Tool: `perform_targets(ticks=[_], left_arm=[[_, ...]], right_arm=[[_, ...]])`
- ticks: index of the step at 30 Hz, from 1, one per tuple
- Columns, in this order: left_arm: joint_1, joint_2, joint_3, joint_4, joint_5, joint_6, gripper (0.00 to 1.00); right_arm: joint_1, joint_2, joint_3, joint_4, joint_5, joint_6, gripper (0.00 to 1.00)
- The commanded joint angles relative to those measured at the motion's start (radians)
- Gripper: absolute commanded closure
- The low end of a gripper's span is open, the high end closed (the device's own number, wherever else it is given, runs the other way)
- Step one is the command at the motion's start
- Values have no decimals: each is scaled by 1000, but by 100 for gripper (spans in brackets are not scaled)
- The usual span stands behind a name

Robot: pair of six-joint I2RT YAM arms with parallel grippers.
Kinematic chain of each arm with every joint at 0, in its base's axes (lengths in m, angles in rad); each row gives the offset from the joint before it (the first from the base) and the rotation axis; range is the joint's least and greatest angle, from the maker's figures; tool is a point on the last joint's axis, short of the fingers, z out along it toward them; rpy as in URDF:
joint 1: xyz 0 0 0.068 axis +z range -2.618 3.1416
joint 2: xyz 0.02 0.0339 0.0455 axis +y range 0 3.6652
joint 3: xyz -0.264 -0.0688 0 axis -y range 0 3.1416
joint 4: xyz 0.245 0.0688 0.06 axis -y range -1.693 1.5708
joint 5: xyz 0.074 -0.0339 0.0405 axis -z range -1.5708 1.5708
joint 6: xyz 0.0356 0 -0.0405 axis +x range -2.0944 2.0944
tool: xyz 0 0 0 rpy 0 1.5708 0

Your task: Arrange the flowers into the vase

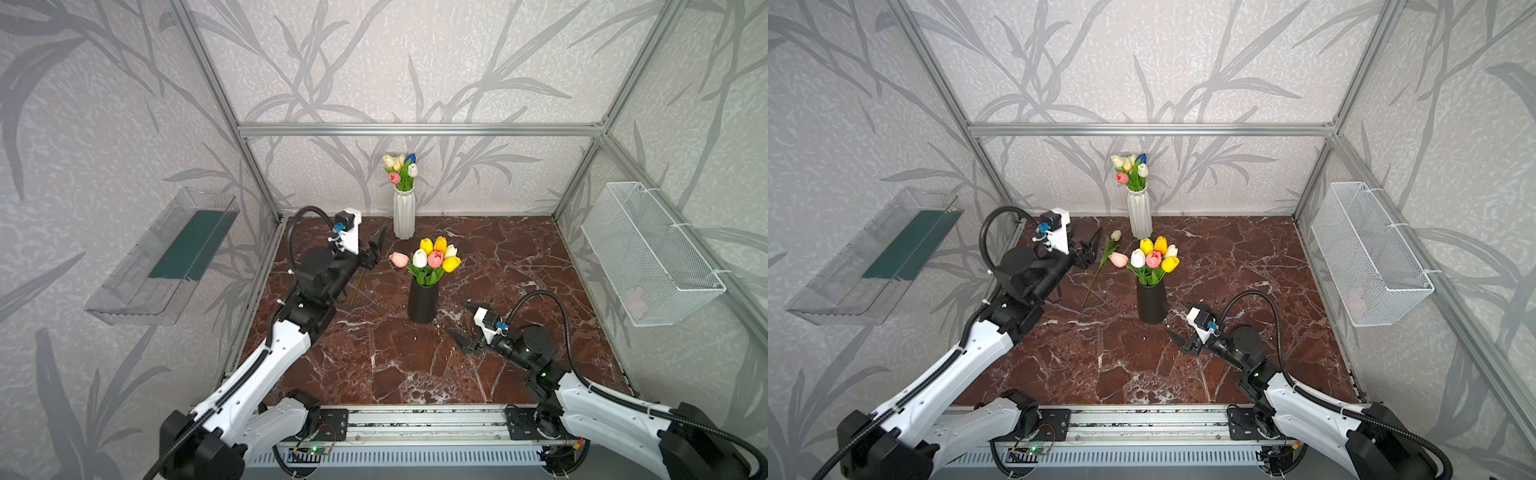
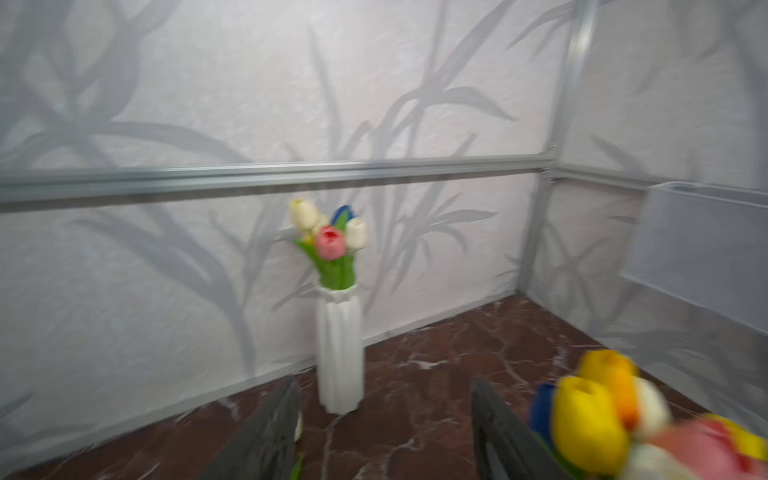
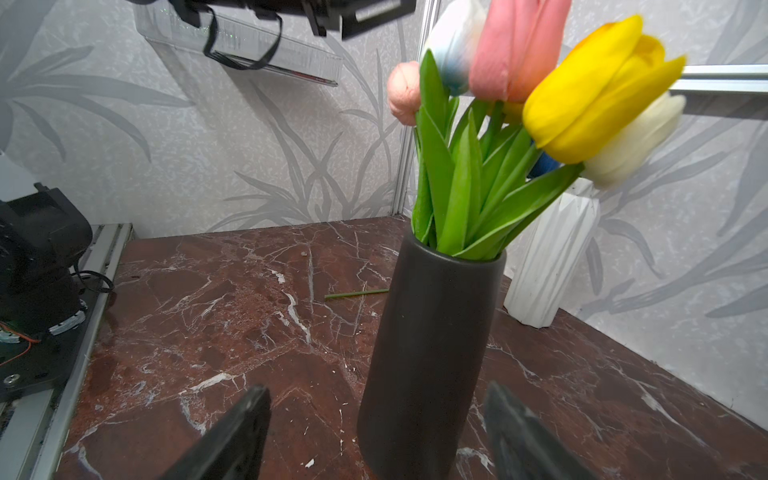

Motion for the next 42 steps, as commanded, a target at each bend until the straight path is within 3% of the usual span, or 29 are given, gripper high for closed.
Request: perform_targets(ticks=[1, 4, 6, 9, 13, 17, 27, 32, 35, 42], left_arm=[[123, 192, 105, -418, -155, -202, 42], [146, 435, 277, -669, -133, -126, 41], [144, 611, 447, -877, -62, -42, 42], [131, 796, 587, -1018, -47, 2, 34], [113, 888, 632, -1014, -73, 51, 33], [105, 943, 664, -983, -30, 80, 37], [98, 1079, 767, -1055, -88, 97, 46], [98, 1115, 803, -1069, -97, 100, 64], [102, 1107, 791, -1045, -80, 94, 84], [106, 1006, 713, -970, -82, 72, 100]], right_arm=[[6, -14, 12, 15, -3, 2, 19], [6, -8, 12, 20, -6, 3, 18], [6, 2, 15, 24, -15, 1, 19], [7, 12, 14, 38, -35, -4, 19], [7, -7, 4, 41, -29, -11, 19], [7, -24, 6, 21, -20, -15, 18], [7, -22, 2, 24, -7, -21, 18], [7, -39, -2, 17, -1, -21, 18], [7, -49, -5, 15, 4, -22, 18], [7, -68, -10, 13, 13, -15, 16]])
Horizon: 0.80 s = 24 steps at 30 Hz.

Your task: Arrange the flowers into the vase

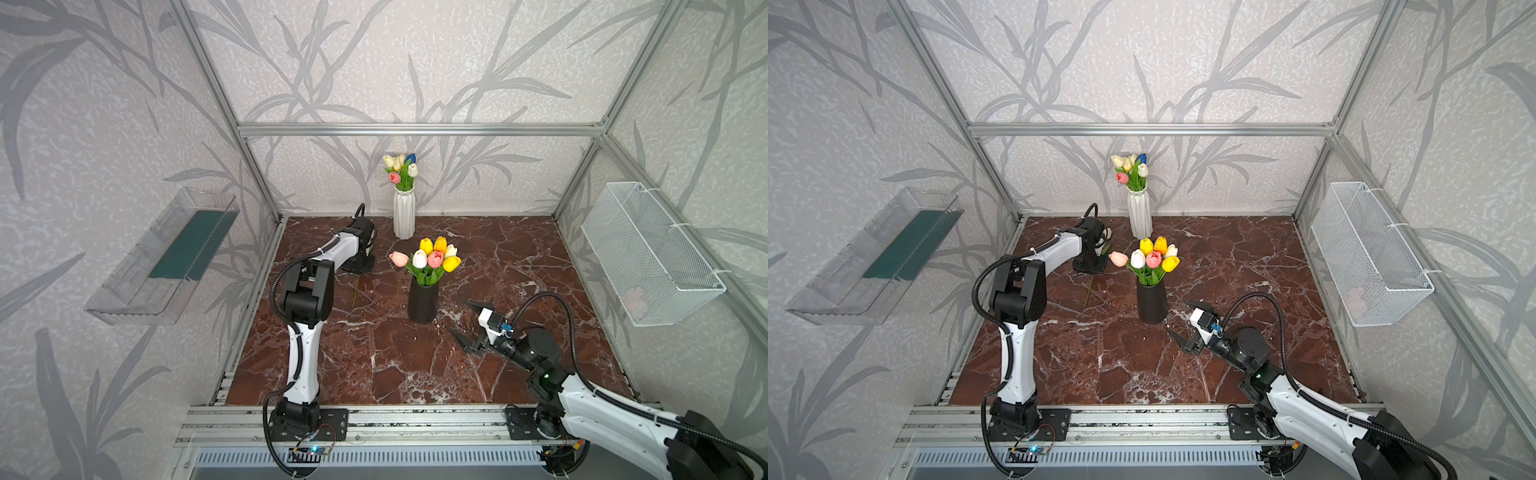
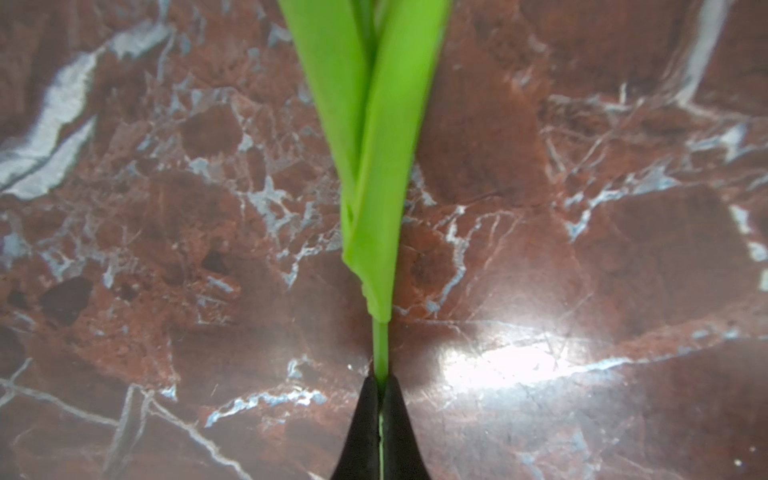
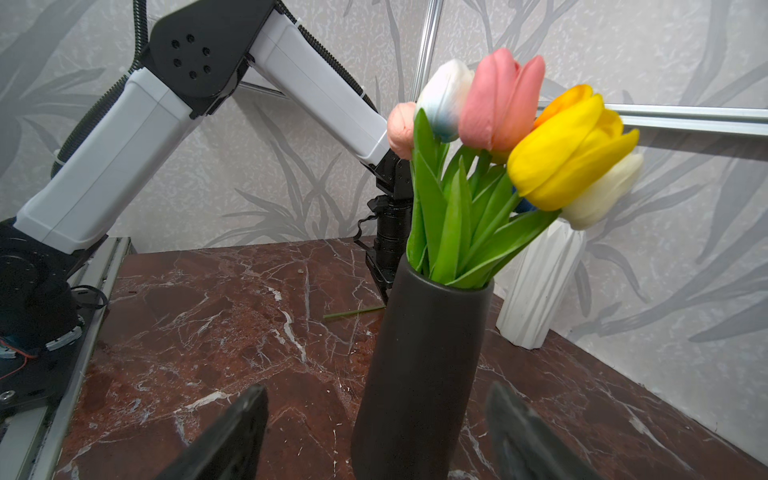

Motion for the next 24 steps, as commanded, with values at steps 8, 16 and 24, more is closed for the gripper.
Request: perform_targets(ticks=[8, 16, 24], left_arm=[[4, -329, -266, 247, 56, -86, 100], [-2, -803, -659, 740, 230, -153, 100], [-25, -1213, -1020, 1323, 444, -217, 100]], right_arm=[[7, -22, -11, 17, 11, 6, 17], [7, -26, -15, 13, 44, 7, 16], [8, -75, -44, 52, 61, 10, 17]])
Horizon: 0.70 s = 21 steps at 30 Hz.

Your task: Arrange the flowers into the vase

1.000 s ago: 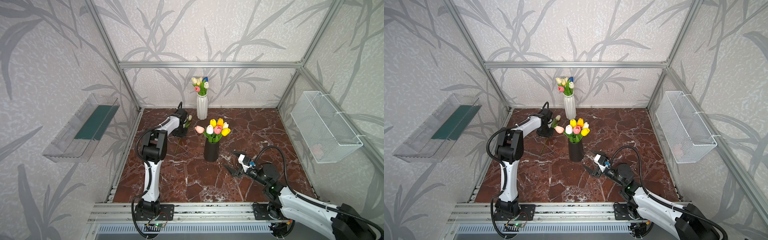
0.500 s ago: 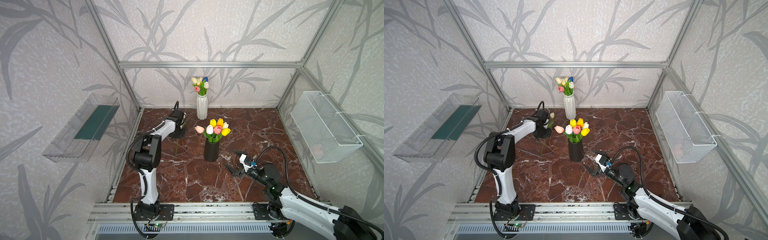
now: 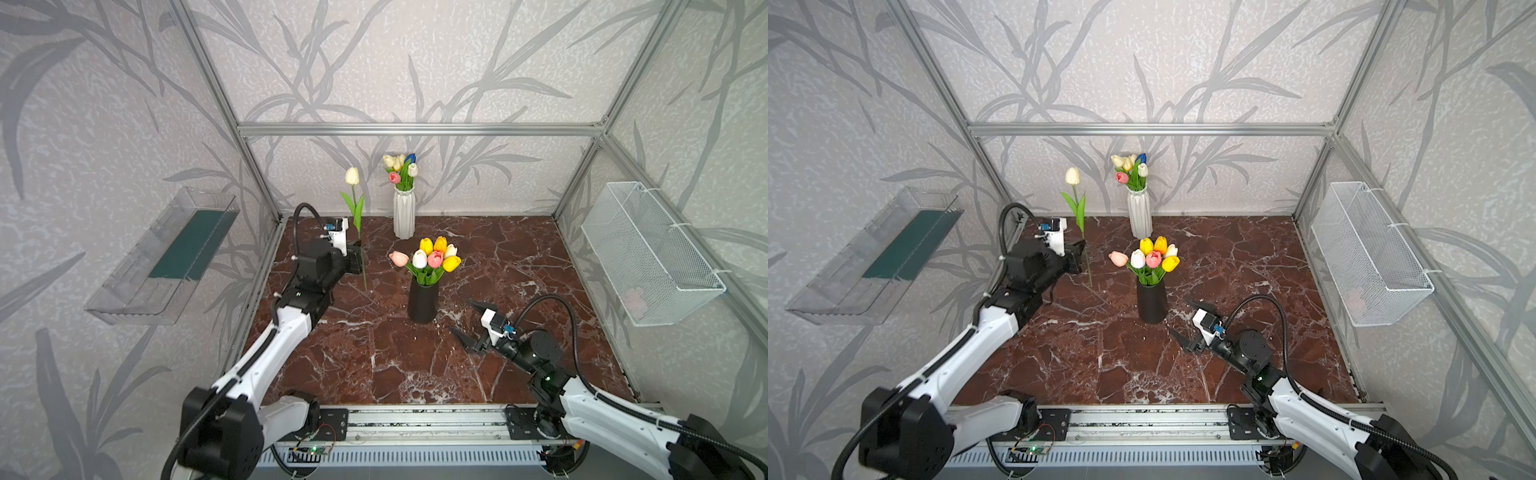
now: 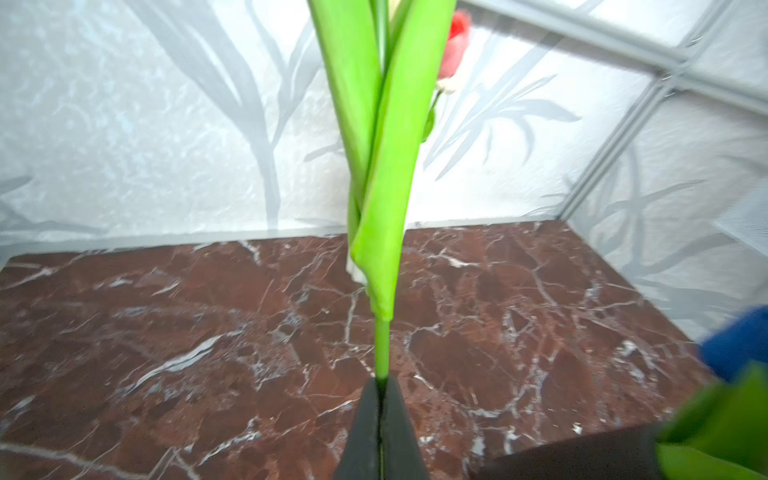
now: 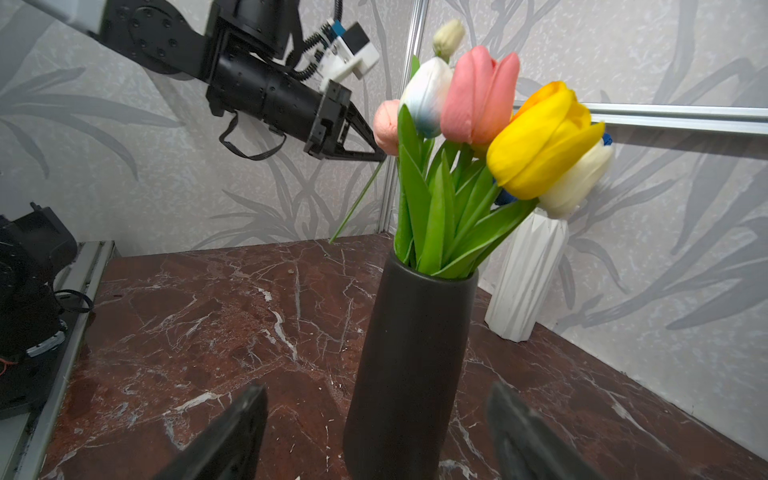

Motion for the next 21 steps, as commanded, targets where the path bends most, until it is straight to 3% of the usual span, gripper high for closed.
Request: perform_targets(ticks=[1, 4, 9, 15, 19, 21], left_arm=[[-12, -128, -108, 361, 199, -46, 100], [-65, -235, -132, 389, 363, -6, 100], [-288, -306, -87, 219, 368, 119, 100], [-522, -126, -50, 333, 367, 140, 100], [-538, 3, -61, 557, 318, 123, 100], [-536, 41, -30, 561, 282, 144, 100]], right_arm=[[7, -51, -12, 39, 21, 6, 17], [7, -96, -12, -2, 32, 11, 16], [7, -106, -15, -12, 51, 2, 17], [7, -98, -14, -5, 32, 8, 17], [7, -98, -13, -8, 27, 8, 17], [8, -103, -13, -12, 26, 5, 17]])
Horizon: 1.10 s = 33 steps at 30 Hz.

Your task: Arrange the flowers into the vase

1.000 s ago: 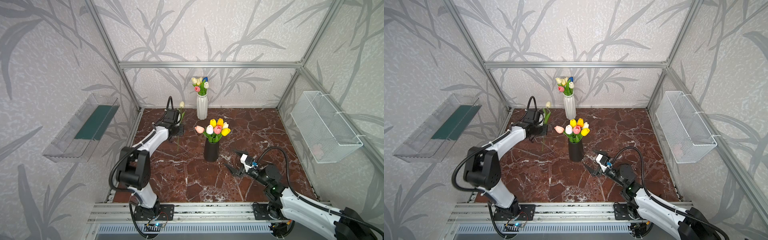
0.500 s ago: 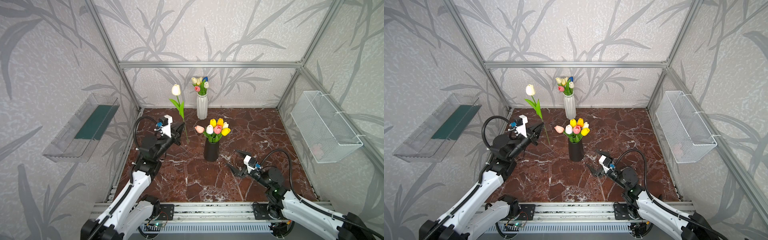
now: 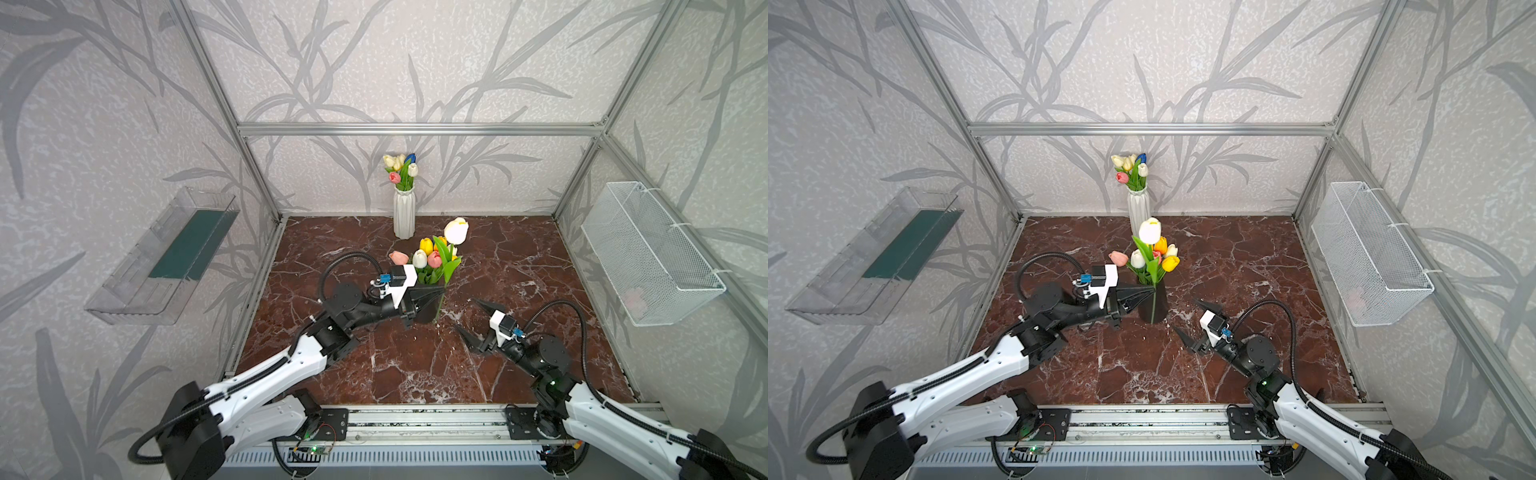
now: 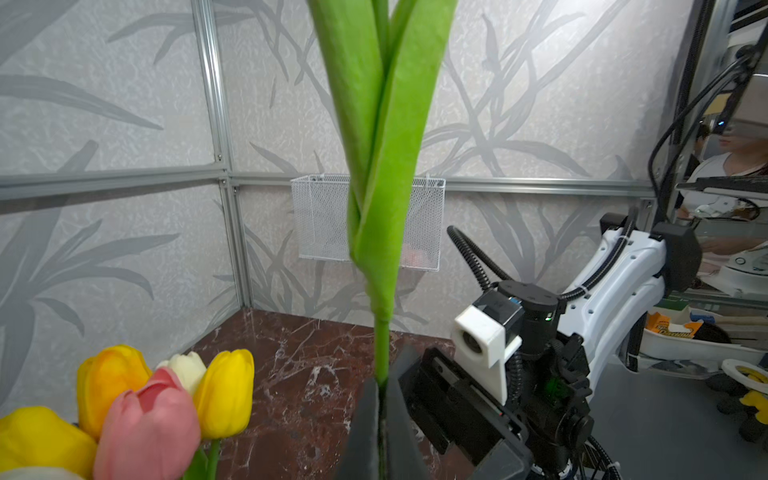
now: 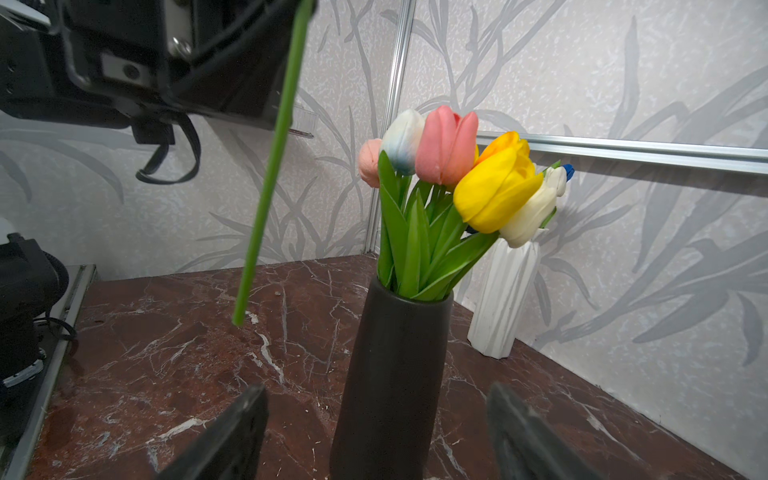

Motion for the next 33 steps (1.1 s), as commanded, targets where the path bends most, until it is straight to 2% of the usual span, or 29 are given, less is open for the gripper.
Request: perform_targets(ticks=[1, 4, 7, 17, 33], left_arm=[[7, 31, 56, 125, -37, 49, 100], [18, 74, 67, 173, -102, 62, 100], [58, 95, 85, 197, -91, 34, 100], [126, 119, 72, 184, -166, 104, 100], [138, 211, 26, 289, -220, 127, 100]], right_arm=[[8, -10, -3, 4, -6, 0, 17], [8, -16, -2, -5, -3, -4, 17], [6, -14, -1, -12, 0, -6, 17], [7, 0, 2, -6, -5, -9, 17], [6, 2, 2, -9, -7, -13, 17]])
